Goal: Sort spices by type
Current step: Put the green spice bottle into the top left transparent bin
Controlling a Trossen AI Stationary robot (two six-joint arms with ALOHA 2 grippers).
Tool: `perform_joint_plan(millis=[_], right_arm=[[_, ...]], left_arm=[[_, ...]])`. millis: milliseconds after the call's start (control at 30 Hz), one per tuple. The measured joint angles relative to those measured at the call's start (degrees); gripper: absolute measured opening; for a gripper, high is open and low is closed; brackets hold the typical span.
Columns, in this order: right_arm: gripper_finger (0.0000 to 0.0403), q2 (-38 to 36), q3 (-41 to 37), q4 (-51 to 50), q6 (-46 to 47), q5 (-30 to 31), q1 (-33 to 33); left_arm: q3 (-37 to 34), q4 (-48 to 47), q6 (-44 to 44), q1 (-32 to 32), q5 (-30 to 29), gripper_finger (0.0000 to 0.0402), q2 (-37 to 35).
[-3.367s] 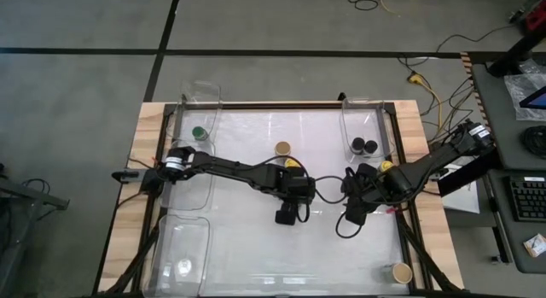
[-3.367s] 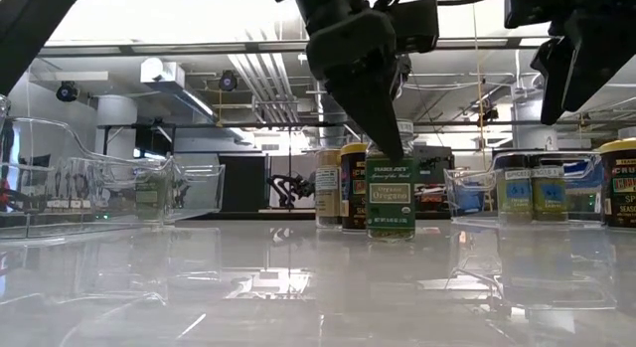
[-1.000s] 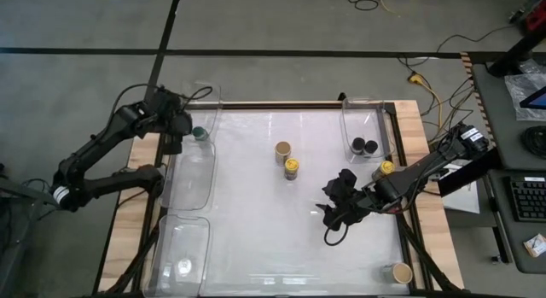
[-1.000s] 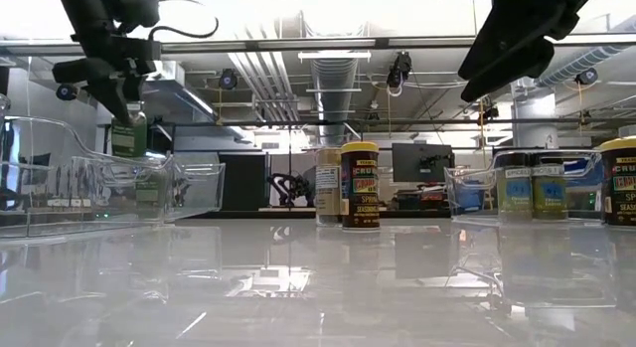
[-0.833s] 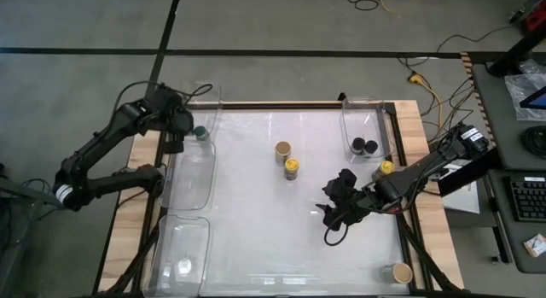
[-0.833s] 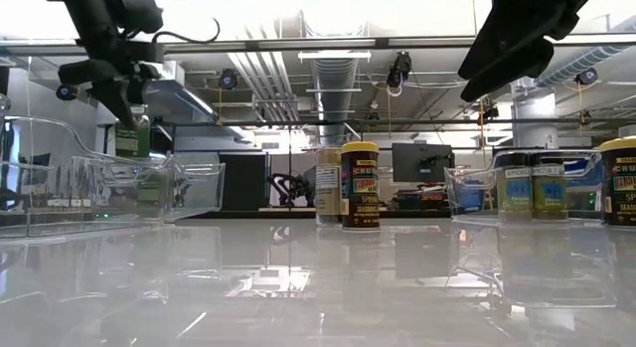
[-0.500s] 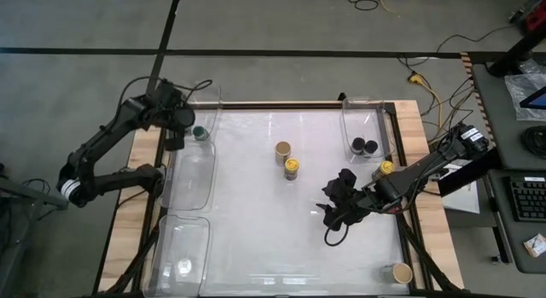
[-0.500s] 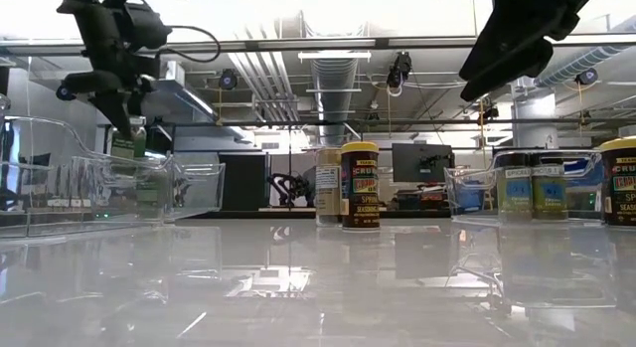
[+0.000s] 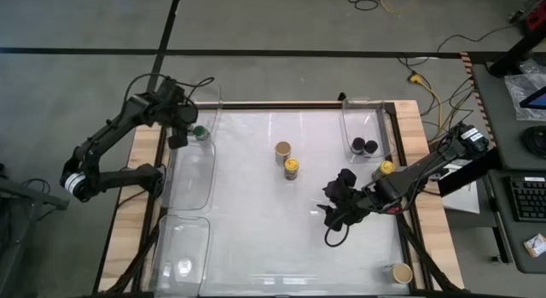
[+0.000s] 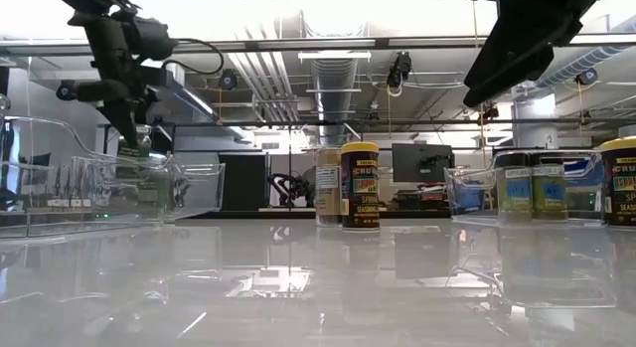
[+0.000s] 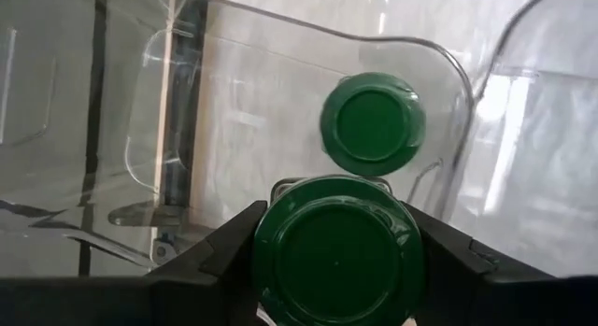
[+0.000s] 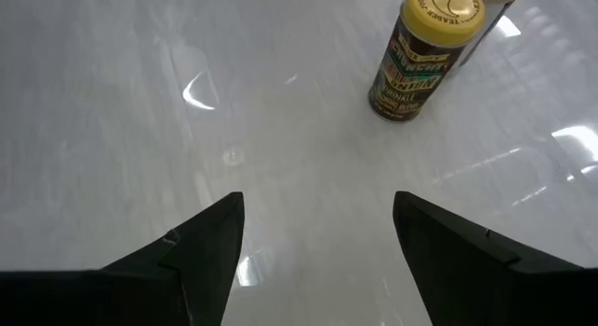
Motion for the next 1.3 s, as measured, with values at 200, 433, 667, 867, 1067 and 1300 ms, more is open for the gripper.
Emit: perform_joint_plan(millis=[200,433,667,867,1067,1300], right_arm=[[0.0272,0.0,-0.7,0.0,0.2,0.0,0.0],[0.0262,0.0,-0.8,0.0,0.4,0.0,0.0],[0.0251,0.0,-1.1,0.2,0.5,0.0,0.0],[0.0252,0.0,-1.7,0.3,1.2,0.0,0.0],[0.0262,0.0,-1.7,0.4,1.0,0.0,0.0],[0.0267,0.0,-2.2,1.3,0.8,0.0,0.0]], left_arm=[[-2.0,2.1,-0.1,0.5,3.0,0.0184,0.1],[-2.7,2.3,0.1,1.8,2.8,0.0184,-0.2],[-3.4,5.5,-1.2,2.1,3.0,0.0184,0.0],[-5.2,6.1,-0.6,2.1,3.0,0.0184,0.0],[-5.3,6.3,-0.9,2.1,3.0,0.0184,0.8],[-5.3,6.3,-1.6,2.2,3.0,0.0184,3.2]])
